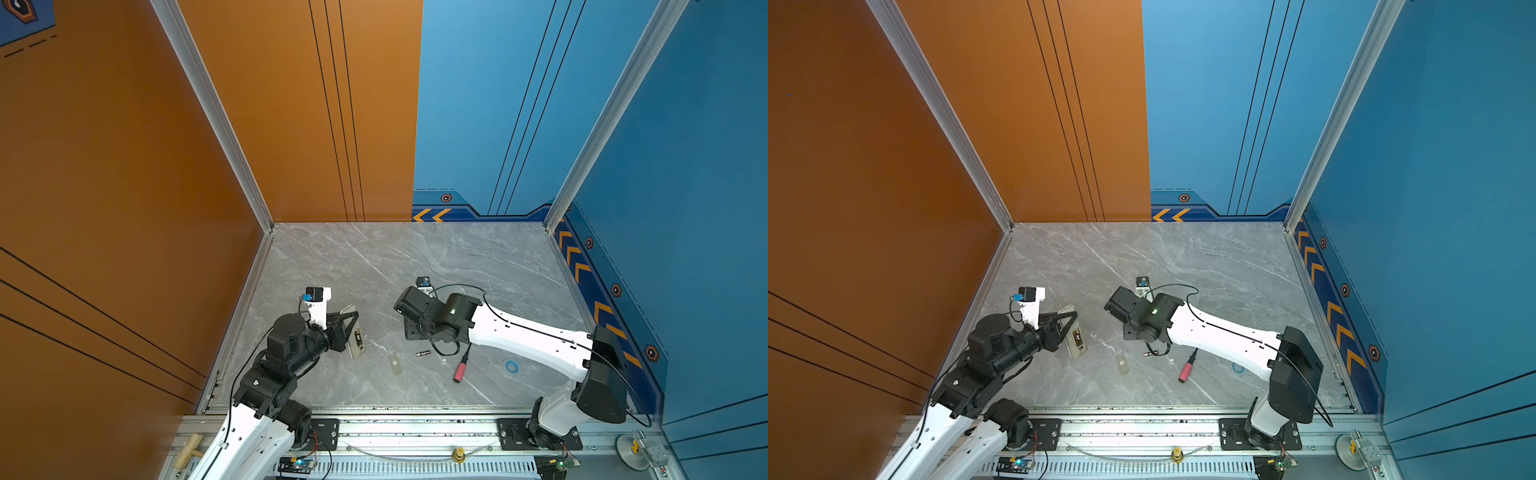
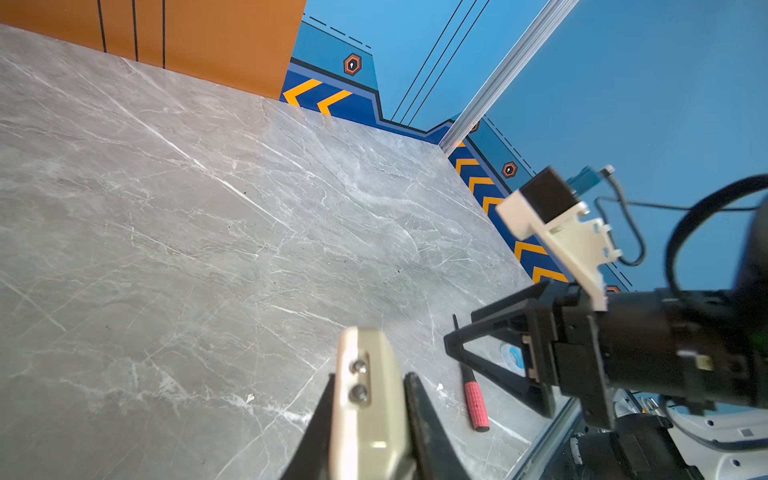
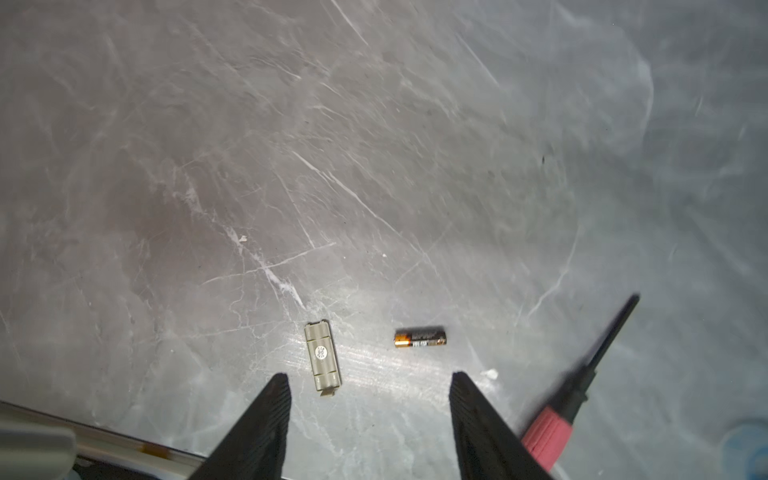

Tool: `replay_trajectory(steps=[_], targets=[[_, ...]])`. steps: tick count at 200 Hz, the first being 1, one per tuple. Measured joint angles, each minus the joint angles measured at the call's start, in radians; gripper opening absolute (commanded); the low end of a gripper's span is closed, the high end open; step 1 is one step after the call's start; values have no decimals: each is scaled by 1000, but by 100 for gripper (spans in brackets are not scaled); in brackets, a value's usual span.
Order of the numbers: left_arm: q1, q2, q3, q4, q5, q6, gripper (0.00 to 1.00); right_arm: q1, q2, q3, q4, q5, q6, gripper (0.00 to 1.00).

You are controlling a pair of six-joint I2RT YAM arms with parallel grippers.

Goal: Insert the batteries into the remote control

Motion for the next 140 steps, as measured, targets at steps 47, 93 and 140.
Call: replay_trajectory(steps=[47, 93, 140], targets=[[0, -24, 0, 3, 3, -11, 0, -5, 2, -66, -6, -77, 387, 70], [-8, -49, 0, 21, 3, -19, 0, -31, 5, -192, 12, -132, 587, 67], [-22, -55, -7, 29, 3, -28, 0, -56, 54, -211, 74, -163, 636, 61]])
